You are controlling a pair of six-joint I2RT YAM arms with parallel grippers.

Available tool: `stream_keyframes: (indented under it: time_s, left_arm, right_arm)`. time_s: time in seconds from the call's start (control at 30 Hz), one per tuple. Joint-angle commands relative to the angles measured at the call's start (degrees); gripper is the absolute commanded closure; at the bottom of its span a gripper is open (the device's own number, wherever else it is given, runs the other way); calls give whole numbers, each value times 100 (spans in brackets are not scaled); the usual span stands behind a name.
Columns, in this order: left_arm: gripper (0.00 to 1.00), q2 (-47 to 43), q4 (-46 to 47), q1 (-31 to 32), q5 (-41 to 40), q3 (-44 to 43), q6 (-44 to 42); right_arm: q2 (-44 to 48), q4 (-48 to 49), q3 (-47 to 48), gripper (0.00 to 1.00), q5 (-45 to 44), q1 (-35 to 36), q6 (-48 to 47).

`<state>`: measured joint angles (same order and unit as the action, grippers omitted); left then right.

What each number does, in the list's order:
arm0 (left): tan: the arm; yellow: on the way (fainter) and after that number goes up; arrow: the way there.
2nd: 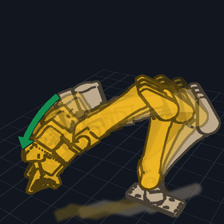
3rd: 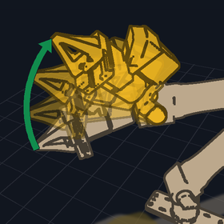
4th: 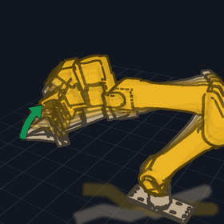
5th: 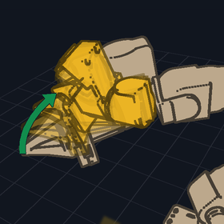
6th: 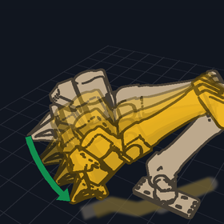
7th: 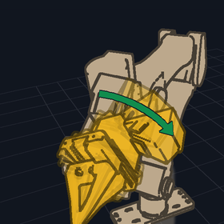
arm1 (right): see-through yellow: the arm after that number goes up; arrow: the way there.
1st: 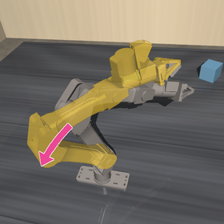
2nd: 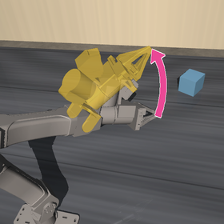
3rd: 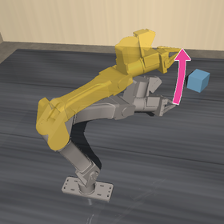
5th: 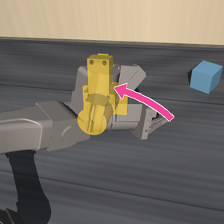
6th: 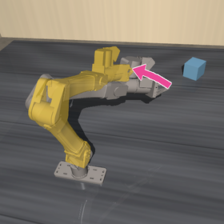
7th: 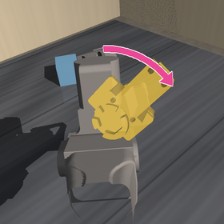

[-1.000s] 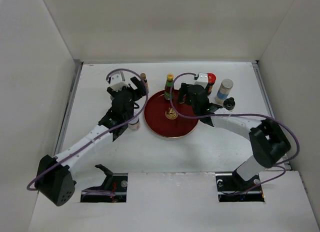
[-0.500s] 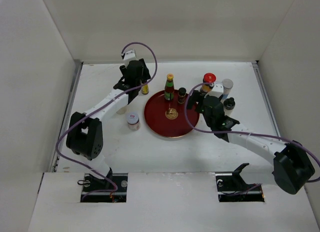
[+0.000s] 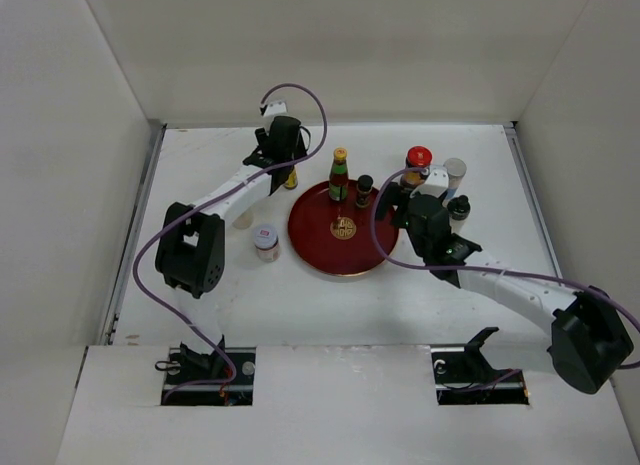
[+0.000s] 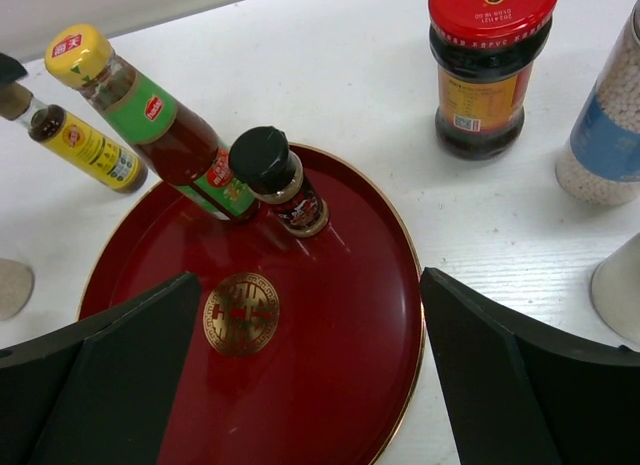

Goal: Organize the condiment bottles

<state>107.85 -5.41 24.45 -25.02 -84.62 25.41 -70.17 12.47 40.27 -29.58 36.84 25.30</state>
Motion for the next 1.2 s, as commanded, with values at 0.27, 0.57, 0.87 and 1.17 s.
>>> stream_keyframes:
  time_s: [0.27, 0.57, 0.87, 1.17]
  left_arm:
    - [75, 87, 5, -76, -91, -283, -133]
    - [82, -1643, 567, 64, -355, 454, -255]
    - [82, -2734, 1015, 714, -363, 1667, -256]
    - [82, -2322, 1314, 1365, -487, 1861, -256]
  right_arm:
    - [232, 318, -72, 2, -21, 12, 63]
    - [399, 397, -177, 2, 14, -67, 63]
    - [460, 414, -221, 2, 23, -146, 63]
    - [724, 441, -353, 38, 233, -463, 63]
